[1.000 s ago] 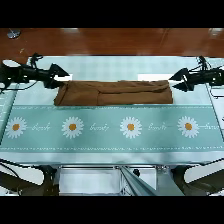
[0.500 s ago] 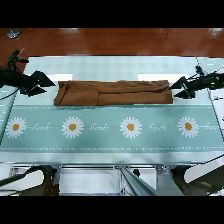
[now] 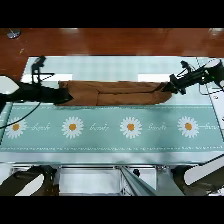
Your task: Fold the shirts.
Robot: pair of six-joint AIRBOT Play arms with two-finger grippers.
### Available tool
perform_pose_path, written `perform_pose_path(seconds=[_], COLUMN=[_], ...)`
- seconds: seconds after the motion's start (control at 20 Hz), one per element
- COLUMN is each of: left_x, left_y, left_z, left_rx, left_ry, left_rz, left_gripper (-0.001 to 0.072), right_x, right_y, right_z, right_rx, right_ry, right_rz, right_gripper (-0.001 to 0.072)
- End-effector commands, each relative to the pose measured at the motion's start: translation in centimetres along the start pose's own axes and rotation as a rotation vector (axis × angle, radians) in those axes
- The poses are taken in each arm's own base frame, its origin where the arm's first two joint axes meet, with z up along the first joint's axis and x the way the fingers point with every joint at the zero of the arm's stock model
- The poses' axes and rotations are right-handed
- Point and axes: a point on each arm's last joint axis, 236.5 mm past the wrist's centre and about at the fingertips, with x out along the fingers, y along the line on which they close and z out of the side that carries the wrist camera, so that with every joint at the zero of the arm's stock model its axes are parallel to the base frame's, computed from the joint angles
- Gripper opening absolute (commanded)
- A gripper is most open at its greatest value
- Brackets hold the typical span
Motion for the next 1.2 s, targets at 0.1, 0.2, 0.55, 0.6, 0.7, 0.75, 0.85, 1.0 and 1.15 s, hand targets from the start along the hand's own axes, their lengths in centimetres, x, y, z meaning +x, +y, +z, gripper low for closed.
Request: perform_pose_path(seconds=[0.1, 0.2, 0.55, 0.6, 0.7, 0.75, 0.85, 1.0, 1.15], left_x=[4.5, 7.0, 20.4, 21.9, 24.4, 25.3, 26.4, 26.8, 25.6], left_y=[-7.4, -11.8, -20.1, -20.5, -20.9, -21.1, -22.0, -25.2, -27.8], left_z=[-0.1, -1.3, -3.9, -4.6, -6.7, -7.9, -10.6, -15.2, -16.5], left_rx=[0.144, 0.348, 0.361, 0.341, 0.311, 0.295, 0.281, 0.240, 0.289], left_ry=[-0.048, -0.052, 0.155, 0.203, 0.297, 0.337, 0.394, 0.477, 0.492], left_rz=[-0.122, -0.166, -0.222, -0.222, -0.216, -0.212, -0.226, -0.304, -0.354], left_gripper=[0.0029, 0.0028, 0.0028, 0.0028, 0.0028, 0.0028, 0.0028, 0.0028, 0.0028], right_x=[-5.2, -6.5, -8.4, -8.7, -9.1, -9.2, -9.3, -9.2, -9.2], right_y=[1.4, 2.2, 3.8, 4.0, 4.5, 4.7, 5.1, 5.9, 6.3], right_z=[-5.2, -9.2, -20.3, -21.0, -21.7, -21.8, -21.7, -21.5, -21.5], right_rx=[-0.110, -0.141, -0.127, -0.131, -0.137, -0.135, -0.137, -0.139, -0.140], right_ry=[-0.117, -0.181, -0.352, -0.362, -0.376, -0.382, -0.389, -0.399, -0.398], right_rz=[-0.136, -0.161, -0.198, -0.205, -0.202, -0.198, -0.183, -0.149, -0.130], right_gripper=[0.0016, 0.0016, 0.0017, 0.0017, 0.0017, 0.0017, 0.0017, 0.0017, 0.0017])
